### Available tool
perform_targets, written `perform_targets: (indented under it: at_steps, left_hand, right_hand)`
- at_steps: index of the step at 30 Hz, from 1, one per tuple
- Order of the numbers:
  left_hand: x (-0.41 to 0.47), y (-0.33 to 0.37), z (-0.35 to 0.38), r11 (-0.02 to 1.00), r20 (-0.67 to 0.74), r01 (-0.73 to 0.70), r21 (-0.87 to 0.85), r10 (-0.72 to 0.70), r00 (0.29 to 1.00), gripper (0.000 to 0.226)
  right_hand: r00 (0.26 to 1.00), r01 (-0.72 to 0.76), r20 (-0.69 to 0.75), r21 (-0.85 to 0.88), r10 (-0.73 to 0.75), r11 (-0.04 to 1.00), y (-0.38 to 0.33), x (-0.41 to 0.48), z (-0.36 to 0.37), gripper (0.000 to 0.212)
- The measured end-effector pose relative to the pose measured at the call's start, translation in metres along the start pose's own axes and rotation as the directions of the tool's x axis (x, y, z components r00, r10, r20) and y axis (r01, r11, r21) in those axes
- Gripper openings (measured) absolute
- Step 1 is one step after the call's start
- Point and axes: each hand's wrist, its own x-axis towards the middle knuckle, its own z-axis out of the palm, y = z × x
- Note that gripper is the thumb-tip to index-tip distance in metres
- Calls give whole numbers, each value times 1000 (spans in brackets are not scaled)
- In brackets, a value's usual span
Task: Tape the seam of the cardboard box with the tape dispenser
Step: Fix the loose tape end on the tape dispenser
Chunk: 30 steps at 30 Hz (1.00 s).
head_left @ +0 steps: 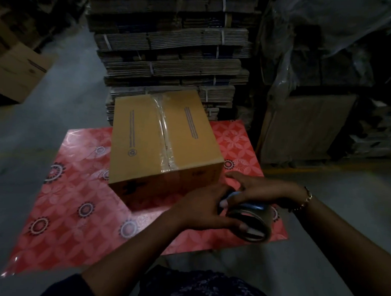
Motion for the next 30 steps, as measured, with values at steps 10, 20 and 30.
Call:
perform_targets:
  at_steps: [10,20,30]
  left_hand:
    - [-12,29,-3,-24,177,194,-981,-527,831,76]
    - [1,33,-19,-402,147,-110,-909,-556,818,52]
    - [6,36,-30,-422,111,-144,-895,-523,845,60]
  right_hand:
    - [840,340,-536,394,-87,854,31,-17,-33,48]
    - [539,456,-628,-343,-562,821,24,-19,68,45]
    - [362,290,-602,-653,-712,700,8,5,62,32]
